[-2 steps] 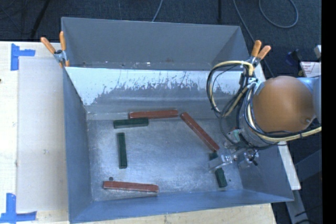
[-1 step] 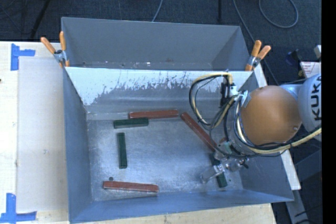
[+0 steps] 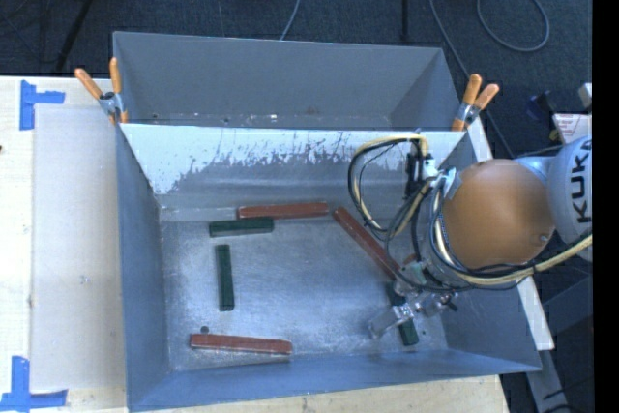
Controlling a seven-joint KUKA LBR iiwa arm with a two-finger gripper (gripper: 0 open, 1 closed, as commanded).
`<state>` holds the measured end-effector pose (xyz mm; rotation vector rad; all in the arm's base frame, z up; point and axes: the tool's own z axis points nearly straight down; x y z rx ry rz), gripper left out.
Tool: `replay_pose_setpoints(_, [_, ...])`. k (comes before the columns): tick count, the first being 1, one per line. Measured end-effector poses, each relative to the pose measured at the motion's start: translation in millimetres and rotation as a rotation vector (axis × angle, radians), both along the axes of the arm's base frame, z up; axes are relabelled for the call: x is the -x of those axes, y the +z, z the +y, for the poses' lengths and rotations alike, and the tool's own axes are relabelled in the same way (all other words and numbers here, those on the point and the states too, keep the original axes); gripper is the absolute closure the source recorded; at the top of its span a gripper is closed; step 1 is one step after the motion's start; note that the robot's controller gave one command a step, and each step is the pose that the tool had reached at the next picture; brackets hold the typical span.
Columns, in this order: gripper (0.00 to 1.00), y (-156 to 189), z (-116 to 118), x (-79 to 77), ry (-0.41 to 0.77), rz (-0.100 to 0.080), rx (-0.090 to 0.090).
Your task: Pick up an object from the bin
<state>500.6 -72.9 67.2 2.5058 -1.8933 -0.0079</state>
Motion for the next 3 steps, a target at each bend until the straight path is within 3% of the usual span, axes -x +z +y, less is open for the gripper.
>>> replay_pose_setpoints(1, [1.0, 0, 0, -0.2, -0.003, 0.0, 0.0])
replay_pose_setpoints(2, [1.0, 85, 1, -1.4, -0.007, -0.009, 0.001])
replay_pose_setpoints(3, [1.0, 122, 2, -1.9, -0.011, -0.006, 0.001])
